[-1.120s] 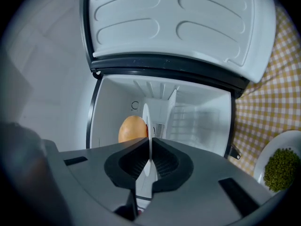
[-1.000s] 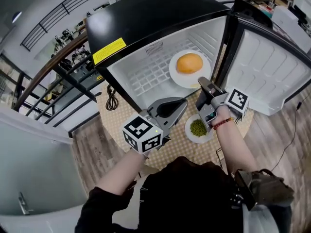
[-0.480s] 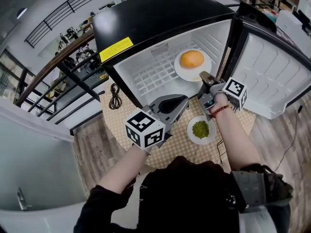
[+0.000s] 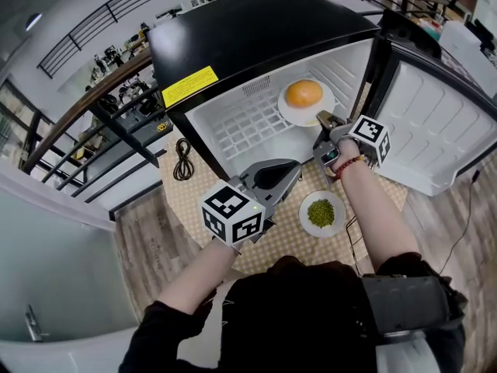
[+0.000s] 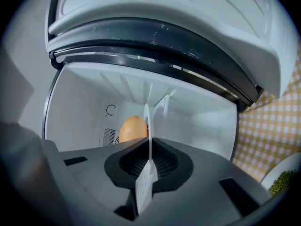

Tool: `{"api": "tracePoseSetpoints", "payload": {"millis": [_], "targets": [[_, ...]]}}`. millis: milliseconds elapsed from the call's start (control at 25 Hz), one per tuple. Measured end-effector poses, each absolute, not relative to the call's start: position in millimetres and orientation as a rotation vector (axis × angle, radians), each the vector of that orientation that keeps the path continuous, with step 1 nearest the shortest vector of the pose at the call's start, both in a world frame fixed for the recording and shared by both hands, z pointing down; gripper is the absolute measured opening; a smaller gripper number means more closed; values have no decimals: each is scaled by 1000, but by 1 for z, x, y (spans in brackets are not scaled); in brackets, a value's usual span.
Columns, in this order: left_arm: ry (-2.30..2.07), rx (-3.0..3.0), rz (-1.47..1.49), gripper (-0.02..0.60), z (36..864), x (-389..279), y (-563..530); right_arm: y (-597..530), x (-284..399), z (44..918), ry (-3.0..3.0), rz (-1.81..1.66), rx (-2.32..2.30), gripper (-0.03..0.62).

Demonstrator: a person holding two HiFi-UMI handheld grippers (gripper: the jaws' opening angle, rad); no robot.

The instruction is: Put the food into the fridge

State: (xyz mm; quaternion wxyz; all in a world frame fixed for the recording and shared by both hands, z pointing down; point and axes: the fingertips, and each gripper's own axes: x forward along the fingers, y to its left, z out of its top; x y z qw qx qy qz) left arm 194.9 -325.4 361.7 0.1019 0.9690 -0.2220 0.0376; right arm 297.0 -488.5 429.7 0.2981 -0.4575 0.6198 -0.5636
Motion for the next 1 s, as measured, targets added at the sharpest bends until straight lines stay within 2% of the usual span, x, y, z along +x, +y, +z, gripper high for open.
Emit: {"api": "tracePoseSetpoints", "payload": {"millis": [1000], "targets": [[-732,2801,17,12,366,172,-335,-520,298,416,1905,-1397,-1631,46]]}}
